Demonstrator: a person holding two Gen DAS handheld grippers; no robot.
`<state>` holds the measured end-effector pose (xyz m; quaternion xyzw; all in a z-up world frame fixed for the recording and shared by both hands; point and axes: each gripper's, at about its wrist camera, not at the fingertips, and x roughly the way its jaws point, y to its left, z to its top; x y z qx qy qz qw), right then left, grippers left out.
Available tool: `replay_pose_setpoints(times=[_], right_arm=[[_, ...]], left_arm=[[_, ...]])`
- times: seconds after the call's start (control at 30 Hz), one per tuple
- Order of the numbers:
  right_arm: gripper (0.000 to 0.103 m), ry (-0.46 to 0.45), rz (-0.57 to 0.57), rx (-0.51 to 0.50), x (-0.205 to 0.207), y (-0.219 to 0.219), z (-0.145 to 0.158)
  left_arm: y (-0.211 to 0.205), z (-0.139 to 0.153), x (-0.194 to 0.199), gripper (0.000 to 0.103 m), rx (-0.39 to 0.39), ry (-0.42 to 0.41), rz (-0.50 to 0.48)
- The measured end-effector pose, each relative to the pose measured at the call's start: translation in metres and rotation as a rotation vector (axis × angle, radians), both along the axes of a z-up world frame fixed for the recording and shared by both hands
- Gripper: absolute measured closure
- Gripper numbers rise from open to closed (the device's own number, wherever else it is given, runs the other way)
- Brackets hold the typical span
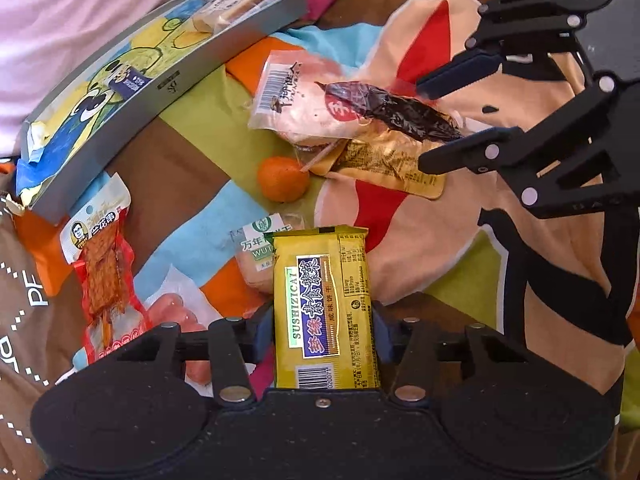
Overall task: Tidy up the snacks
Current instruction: 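Carry the yellow wafer pack with the left tool while the right tool carries the meat pack to the tray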
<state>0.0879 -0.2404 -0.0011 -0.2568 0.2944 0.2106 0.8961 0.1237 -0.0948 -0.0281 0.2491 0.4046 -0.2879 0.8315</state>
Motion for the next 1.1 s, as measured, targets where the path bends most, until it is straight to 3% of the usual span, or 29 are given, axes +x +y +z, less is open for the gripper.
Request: replay_pose_setpoints(times=[0.53,0.87,1.1], right_arm=[[0.055,-0.159,-0.024,-0.002,0.025,0.005,0.022],[0.055,-0.291,-0.113,0.052,0.078,0.007,0.053],[0.055,-0.34,-0.172,0.157,0.12,0.014,0.071]], left_arm=[[0.01,0.035,0.023,0.053,-0.071,-0.229,0.119],[0.014,0.077,0.08,0.053,-0.189,-0.385,0.282],[0.015,0.1,0.13,0.053,-0.264,-0.489,0.42]])
